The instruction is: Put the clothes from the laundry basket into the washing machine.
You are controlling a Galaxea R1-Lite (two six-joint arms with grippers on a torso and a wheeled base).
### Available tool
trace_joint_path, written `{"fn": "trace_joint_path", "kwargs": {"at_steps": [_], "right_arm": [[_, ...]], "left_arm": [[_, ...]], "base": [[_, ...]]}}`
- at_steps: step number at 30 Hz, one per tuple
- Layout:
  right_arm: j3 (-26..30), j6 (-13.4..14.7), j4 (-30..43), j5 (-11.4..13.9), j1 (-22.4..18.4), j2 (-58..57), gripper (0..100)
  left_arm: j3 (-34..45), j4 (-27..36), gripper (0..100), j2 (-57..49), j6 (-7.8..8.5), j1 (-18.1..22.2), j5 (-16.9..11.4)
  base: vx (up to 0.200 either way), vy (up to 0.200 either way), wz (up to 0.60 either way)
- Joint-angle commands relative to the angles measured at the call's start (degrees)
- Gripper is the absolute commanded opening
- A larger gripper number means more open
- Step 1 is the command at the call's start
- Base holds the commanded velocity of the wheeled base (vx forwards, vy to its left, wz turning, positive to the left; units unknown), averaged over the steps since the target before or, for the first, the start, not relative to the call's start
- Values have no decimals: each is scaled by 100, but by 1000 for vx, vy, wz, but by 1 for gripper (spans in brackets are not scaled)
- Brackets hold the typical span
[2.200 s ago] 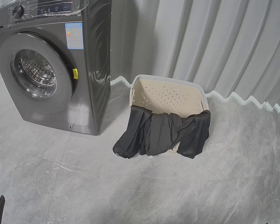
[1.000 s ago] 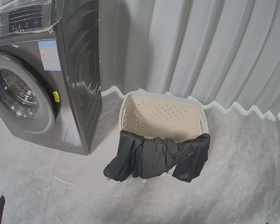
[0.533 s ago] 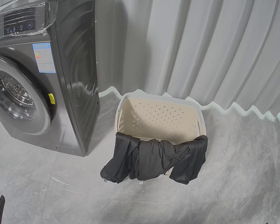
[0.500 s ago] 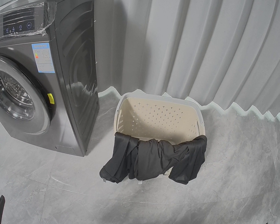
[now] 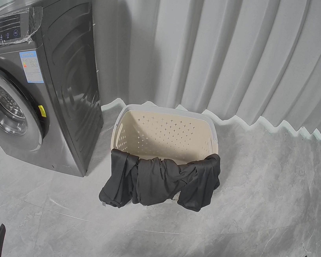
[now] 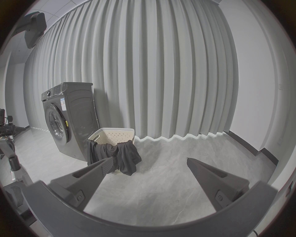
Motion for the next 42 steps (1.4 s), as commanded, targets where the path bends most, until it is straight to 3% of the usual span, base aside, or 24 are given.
{"fn": "trace_joint_path", "kwargs": {"at_steps": [1, 8, 20, 26, 38, 42], "right_arm": [[101, -1, 2, 3, 0, -93, 100], [101, -1, 2, 3, 0, -93, 100], [101, -1, 2, -5, 0, -93, 100], [101, -1, 2, -5, 0, -93, 100], [101, -1, 2, 3, 0, -93, 100], [101, -1, 2, -5, 0, -93, 100]], "left_arm": [[92, 1, 100, -88, -1, 0, 0], [92, -7, 100, -88, -10, 0, -9], [92, -7, 100, -88, -10, 0, -9], [92, -7, 100, -88, -10, 0, -9], [92, -7, 100, -88, -10, 0, -9], [92, -7, 100, -88, -10, 0, -9]], "base": [[0, 0, 0], [171, 0, 0], [0, 0, 0], [200, 0, 0], [0, 0, 0], [200, 0, 0]]}}
